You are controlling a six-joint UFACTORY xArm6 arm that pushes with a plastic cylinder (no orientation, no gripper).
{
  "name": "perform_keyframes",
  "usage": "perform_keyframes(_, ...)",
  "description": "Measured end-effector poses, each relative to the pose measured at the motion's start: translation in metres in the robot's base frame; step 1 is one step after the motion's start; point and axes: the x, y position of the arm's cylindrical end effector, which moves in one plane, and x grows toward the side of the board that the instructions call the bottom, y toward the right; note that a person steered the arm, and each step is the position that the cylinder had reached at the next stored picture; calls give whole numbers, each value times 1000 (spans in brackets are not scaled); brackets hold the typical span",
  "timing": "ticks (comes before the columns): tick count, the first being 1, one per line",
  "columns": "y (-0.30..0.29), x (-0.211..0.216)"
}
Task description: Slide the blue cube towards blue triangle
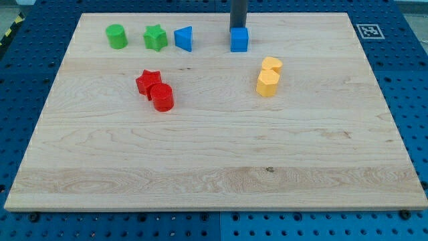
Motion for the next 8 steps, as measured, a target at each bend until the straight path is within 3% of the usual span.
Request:
perform_keyframes(1,0,0)
perform_keyframes(3,80,-14)
perform_keyframes(4,86,8)
perform_keyframes(5,77,36)
perform_keyframes(8,51,43)
